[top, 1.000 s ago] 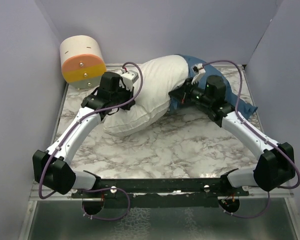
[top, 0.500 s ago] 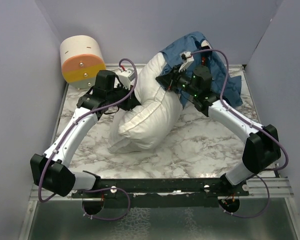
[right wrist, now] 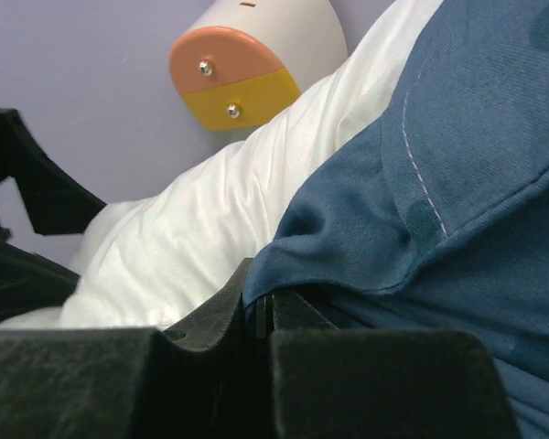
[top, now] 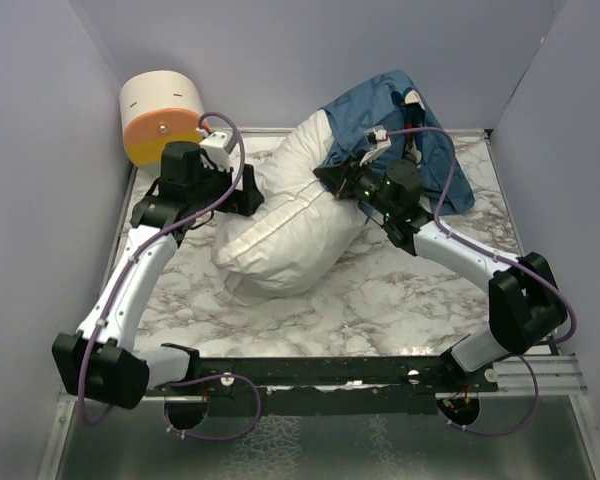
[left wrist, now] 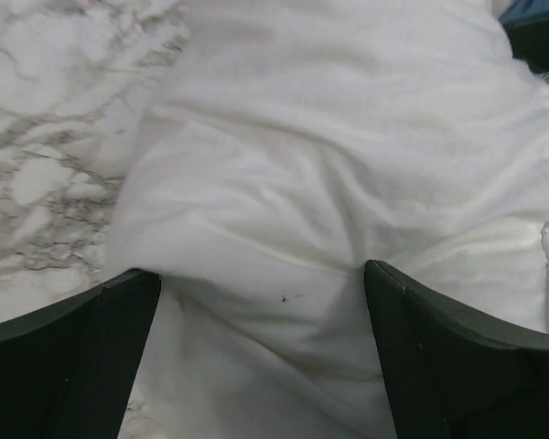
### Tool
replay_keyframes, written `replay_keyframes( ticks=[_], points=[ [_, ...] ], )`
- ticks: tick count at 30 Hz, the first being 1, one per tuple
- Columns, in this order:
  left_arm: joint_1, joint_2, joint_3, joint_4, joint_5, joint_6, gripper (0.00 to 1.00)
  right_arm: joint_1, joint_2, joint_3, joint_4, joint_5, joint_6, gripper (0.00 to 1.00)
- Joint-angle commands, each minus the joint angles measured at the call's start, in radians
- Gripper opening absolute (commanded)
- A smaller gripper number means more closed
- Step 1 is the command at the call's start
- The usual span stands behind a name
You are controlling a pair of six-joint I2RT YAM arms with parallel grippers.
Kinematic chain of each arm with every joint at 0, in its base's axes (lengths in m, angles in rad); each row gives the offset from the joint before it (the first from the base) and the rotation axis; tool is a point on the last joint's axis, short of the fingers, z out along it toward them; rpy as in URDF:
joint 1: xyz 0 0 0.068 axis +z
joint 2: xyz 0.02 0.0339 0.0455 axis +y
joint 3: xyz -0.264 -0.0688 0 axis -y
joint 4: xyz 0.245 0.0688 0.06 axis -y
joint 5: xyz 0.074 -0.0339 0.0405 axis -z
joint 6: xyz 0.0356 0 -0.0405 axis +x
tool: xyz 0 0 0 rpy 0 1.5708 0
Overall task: Put the pillow into the pillowcase
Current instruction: Stuff the pillow into the pillowcase.
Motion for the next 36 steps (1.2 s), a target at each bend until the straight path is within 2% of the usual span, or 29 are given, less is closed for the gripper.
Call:
replay_keyframes(
  ticks=[1, 3, 9, 11, 13, 18, 21, 24, 28, 36],
  points=[
    [0.004, -0.18, 0.0, 0.099, -0.271, 0.055, 0.99, 0.017, -0.009, -0.091, -0.038, -0.023, 0.025, 0.05],
    [0.005, -0.226, 0.014, 0.077, -0.245, 0.057, 0.99, 0.016, -0.005, -0.104, -0.026, -0.025, 0.034, 0.05],
    [0.003, -0.269, 0.041, -0.004, 0.021, 0.02, 0.92, 0.017, 0.009, -0.118, -0.01, -0.033, 0.042, 0.05],
    [-0.024, -0.27, 0.035, -0.029, 0.062, 0.029, 0.9, 0.016, 0.01, -0.12, -0.01, -0.032, 0.042, 0.05],
    [-0.097, -0.27, 0.026, -0.059, 0.001, 0.058, 0.9, 0.016, 0.013, -0.123, -0.01, -0.032, 0.042, 0.06],
    [-0.403, -0.25, 0.022, -0.128, -0.321, 0.135, 0.9, 0.016, 0.009, -0.13, -0.012, -0.033, 0.041, 0.06],
    [-0.528, -0.25, -0.002, -0.137, -0.499, 0.215, 0.91, 0.016, 0.002, -0.13, -0.02, -0.031, 0.037, 0.06],
    [-0.568, -0.262, -0.016, -0.141, -0.577, 0.309, 0.92, 0.016, -0.003, -0.129, -0.03, -0.033, 0.032, 0.06],
    [-0.568, -0.276, -0.008, -0.112, -0.555, 0.405, 0.96, 0.016, -0.009, -0.131, -0.035, -0.033, 0.027, 0.06],
    [-0.568, -0.115, 0.158, -0.233, -0.533, 0.354, 0.99, 0.015, -0.011, -0.11, -0.061, -0.043, 0.012, 0.06]
  ],
)
